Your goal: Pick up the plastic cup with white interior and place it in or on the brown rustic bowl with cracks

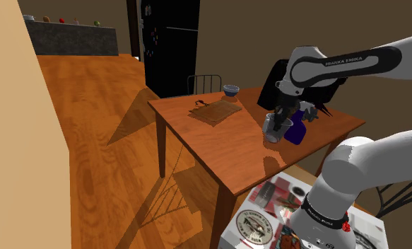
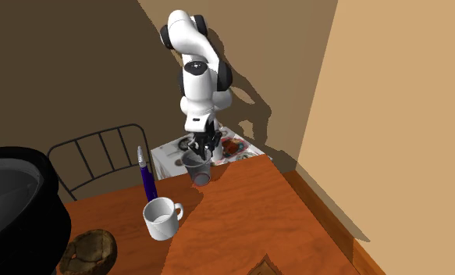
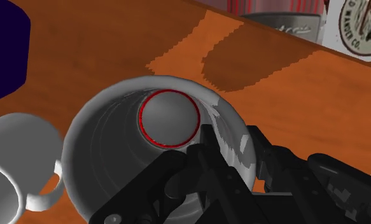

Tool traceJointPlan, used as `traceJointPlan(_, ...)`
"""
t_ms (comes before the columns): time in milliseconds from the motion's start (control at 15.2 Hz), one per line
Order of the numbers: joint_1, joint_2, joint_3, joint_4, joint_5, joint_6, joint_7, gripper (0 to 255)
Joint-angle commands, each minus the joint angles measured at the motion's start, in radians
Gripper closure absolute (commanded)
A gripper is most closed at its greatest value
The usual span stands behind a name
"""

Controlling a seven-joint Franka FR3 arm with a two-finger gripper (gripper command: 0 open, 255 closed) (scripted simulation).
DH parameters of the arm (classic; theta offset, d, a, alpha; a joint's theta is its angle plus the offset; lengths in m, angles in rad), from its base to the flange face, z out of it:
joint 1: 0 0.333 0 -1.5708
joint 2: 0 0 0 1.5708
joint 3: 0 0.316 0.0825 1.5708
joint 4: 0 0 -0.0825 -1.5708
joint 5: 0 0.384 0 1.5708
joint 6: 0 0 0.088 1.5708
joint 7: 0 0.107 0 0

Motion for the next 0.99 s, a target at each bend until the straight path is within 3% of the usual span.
traceJointPlan(0, 0.003, -0.007, 0.008, 0.022, 0.007, -0.029, 0.002, 255)
traceJointPlan(924, 0.018, -0.030, 0.050, 0.194, 0.043, -0.224, 0.002, 255)
